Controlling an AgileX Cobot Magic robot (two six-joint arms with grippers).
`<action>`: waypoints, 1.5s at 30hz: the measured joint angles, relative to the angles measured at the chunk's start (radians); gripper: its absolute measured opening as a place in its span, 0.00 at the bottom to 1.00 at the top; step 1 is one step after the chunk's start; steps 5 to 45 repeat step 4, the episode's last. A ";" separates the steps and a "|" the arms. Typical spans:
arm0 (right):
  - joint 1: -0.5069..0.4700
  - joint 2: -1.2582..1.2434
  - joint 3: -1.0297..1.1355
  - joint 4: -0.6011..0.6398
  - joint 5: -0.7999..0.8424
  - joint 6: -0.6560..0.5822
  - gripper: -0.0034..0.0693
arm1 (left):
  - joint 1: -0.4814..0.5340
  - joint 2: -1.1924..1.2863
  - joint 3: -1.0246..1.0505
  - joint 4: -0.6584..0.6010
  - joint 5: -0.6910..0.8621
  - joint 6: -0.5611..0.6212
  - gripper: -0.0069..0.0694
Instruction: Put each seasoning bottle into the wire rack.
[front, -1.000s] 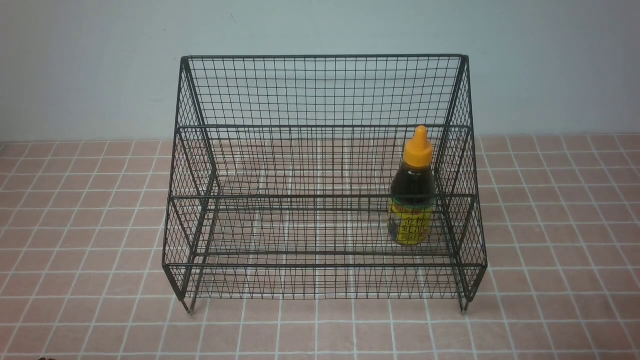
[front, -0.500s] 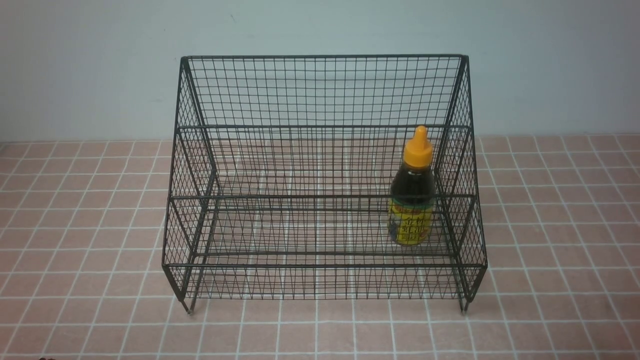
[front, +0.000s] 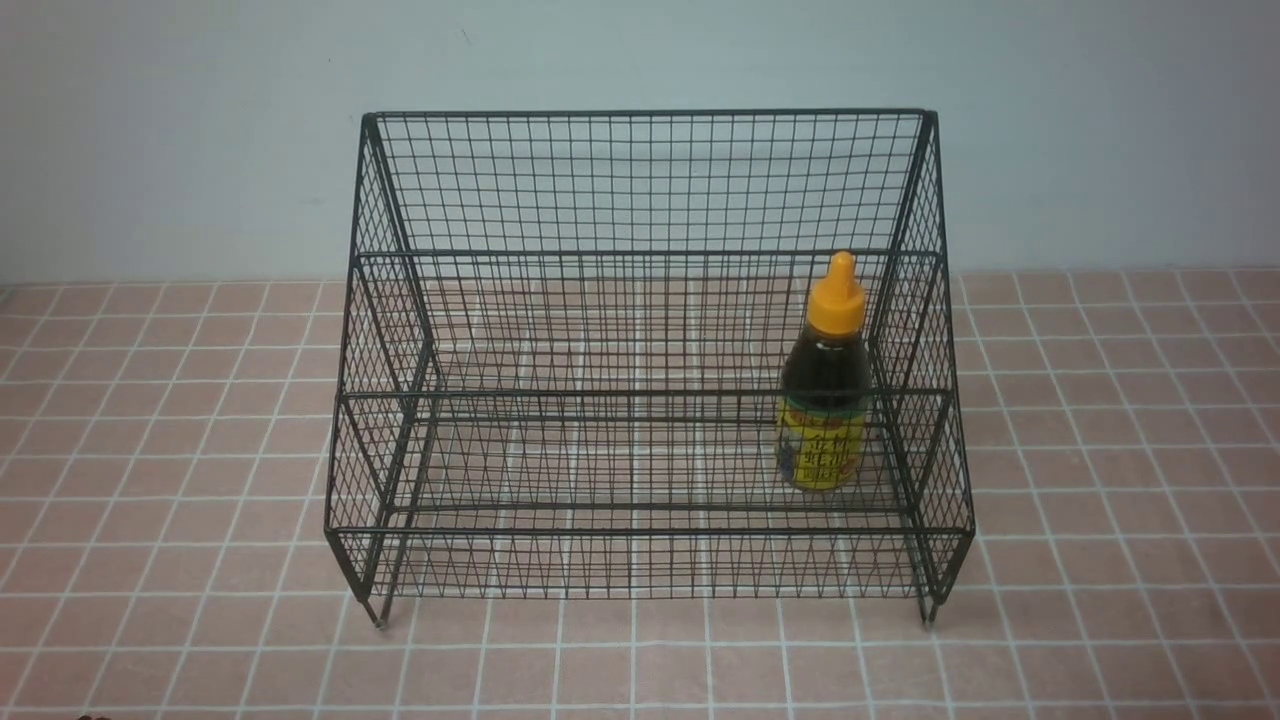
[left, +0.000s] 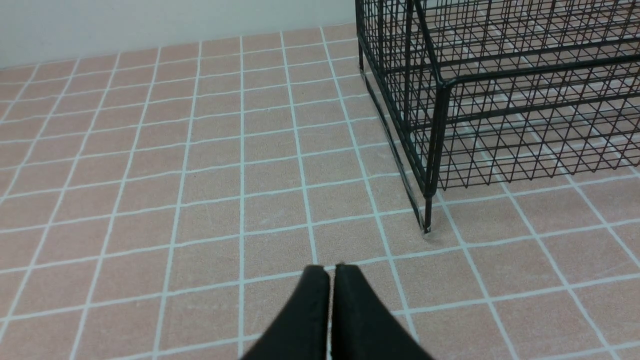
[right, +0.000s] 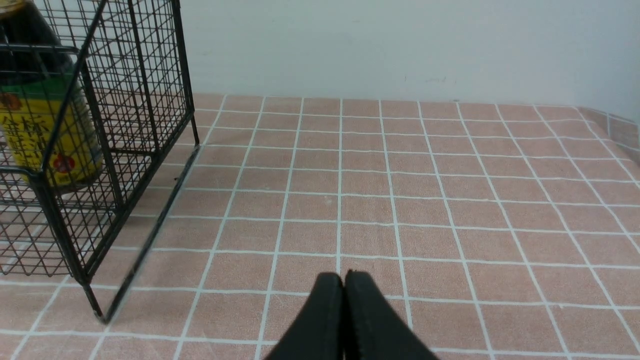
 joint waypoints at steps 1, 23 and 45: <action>0.000 0.000 0.000 0.000 0.000 0.000 0.03 | 0.000 0.000 0.000 0.000 0.000 0.000 0.08; 0.000 0.000 0.000 0.000 0.000 0.000 0.03 | 0.000 0.000 0.000 0.000 0.000 0.000 0.08; 0.000 0.000 0.000 0.000 0.000 0.000 0.03 | 0.000 0.000 0.000 0.000 0.000 0.000 0.08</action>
